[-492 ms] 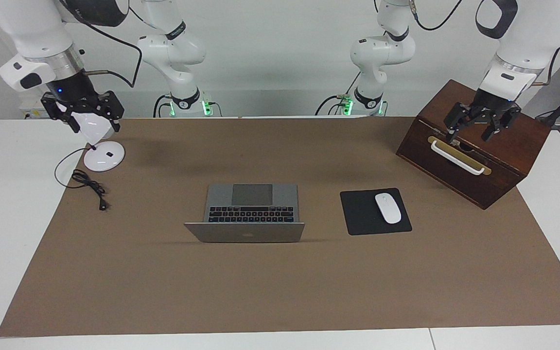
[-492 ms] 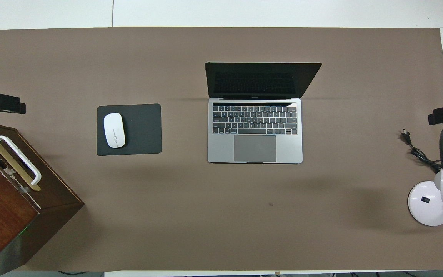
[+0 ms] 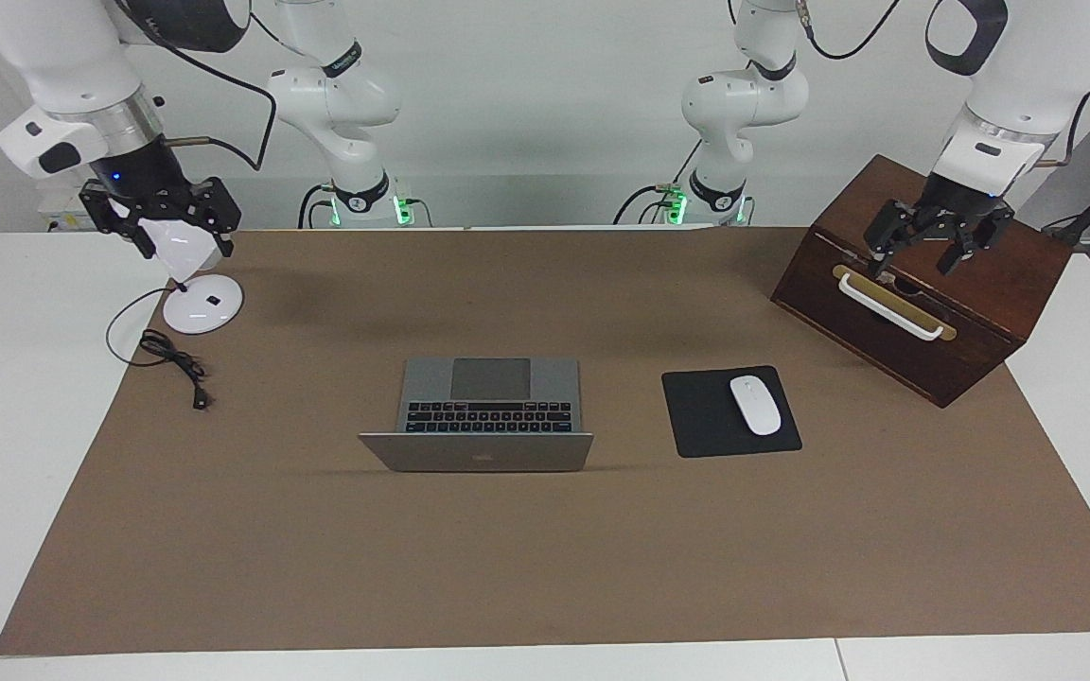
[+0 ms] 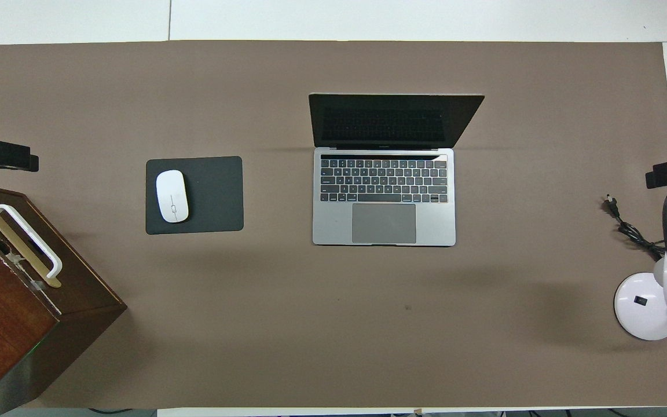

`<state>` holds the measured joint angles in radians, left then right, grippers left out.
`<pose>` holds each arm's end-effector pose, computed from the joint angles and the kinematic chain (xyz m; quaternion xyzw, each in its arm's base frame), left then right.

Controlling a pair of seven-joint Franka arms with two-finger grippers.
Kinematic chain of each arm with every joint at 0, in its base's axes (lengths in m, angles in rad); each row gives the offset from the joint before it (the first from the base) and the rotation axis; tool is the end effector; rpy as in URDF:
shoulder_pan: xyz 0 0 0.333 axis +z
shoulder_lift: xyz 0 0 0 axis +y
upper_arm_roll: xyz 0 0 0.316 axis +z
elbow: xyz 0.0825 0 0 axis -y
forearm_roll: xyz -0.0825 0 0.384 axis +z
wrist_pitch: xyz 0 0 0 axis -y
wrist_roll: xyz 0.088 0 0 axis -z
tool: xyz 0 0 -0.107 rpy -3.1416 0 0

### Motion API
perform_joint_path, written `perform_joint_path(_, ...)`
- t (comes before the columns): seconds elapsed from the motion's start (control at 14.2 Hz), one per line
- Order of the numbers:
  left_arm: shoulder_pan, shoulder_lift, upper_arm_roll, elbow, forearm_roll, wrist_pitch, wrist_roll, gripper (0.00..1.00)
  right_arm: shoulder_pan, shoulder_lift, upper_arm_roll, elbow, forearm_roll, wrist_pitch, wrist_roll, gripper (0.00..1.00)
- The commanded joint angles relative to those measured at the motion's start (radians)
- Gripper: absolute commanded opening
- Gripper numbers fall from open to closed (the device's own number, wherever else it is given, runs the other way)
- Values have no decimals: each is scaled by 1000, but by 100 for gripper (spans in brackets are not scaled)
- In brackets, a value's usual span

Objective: Close laptop with both arms

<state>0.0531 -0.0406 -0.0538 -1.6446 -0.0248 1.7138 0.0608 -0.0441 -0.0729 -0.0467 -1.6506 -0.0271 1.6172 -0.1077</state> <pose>0.5553 -0.0033 0.6251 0.9980 -0.0296 0.0552 0.0096 0.5335 -0.0523 0.6306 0.9997 0.0088 0.0184 0.0137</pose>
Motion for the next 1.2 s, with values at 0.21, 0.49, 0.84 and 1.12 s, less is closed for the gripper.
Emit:
perform_joint_path(0.21,-12,-24,12,-26,16,6,-6,100,-51,-13,5,-23,58,16,-26,100)
perform_joint_path(0.49,-7,-25,12,-27,16,6,-6,100,-40,-12,7,-35,56,93,-32,100)
perform_joint_path(0.84,-4,-27,14,-40,14,21,-7,64,-40,36,10,-26,47,232,-20,85)
perform_joint_path(1.12,-2,-38,14,-57,14,36,-6,0,-39,166,14,107,41,297,-17,31)
